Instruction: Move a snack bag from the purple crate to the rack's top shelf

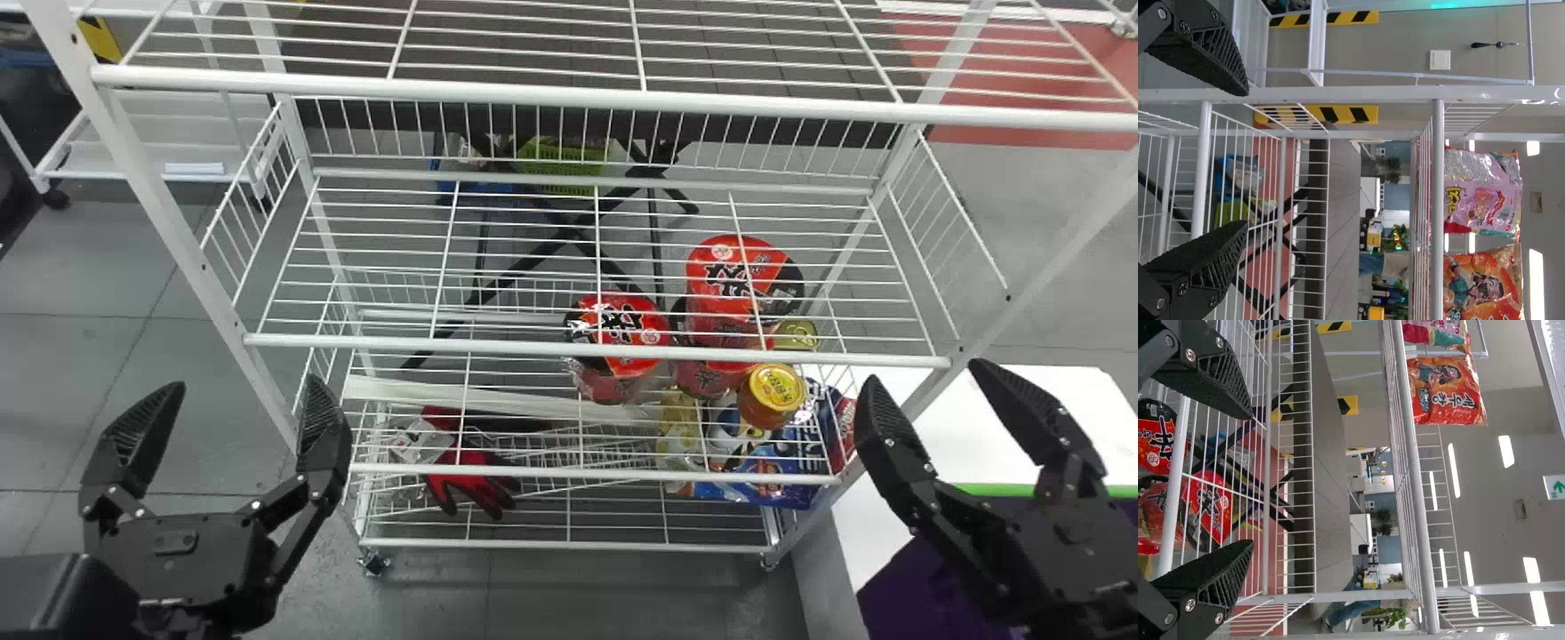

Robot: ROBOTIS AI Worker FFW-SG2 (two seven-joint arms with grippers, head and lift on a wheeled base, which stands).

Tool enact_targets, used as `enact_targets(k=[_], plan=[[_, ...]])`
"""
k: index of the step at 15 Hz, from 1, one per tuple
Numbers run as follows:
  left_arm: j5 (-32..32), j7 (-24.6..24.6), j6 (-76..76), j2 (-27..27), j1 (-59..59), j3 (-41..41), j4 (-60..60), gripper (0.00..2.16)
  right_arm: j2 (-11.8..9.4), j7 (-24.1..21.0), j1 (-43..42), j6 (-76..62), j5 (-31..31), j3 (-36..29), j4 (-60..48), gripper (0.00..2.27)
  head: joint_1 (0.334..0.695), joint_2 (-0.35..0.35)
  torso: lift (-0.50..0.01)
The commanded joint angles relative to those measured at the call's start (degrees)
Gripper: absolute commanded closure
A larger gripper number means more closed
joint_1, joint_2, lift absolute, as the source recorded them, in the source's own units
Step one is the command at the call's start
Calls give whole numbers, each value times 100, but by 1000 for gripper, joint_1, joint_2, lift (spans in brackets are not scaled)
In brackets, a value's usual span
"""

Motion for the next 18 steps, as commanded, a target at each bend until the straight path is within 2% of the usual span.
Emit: enact_targets(k=[1, 18], plan=[[1, 0, 0, 0, 0, 4, -5, 134, 0, 0, -1, -1, 0, -7, 3, 167, 695, -53, -352], [-16, 9, 0, 0, 70, -22, -93, 134, -26, 0, 26, -19, 9, 28, -23, 167, 695, -49, -419]])
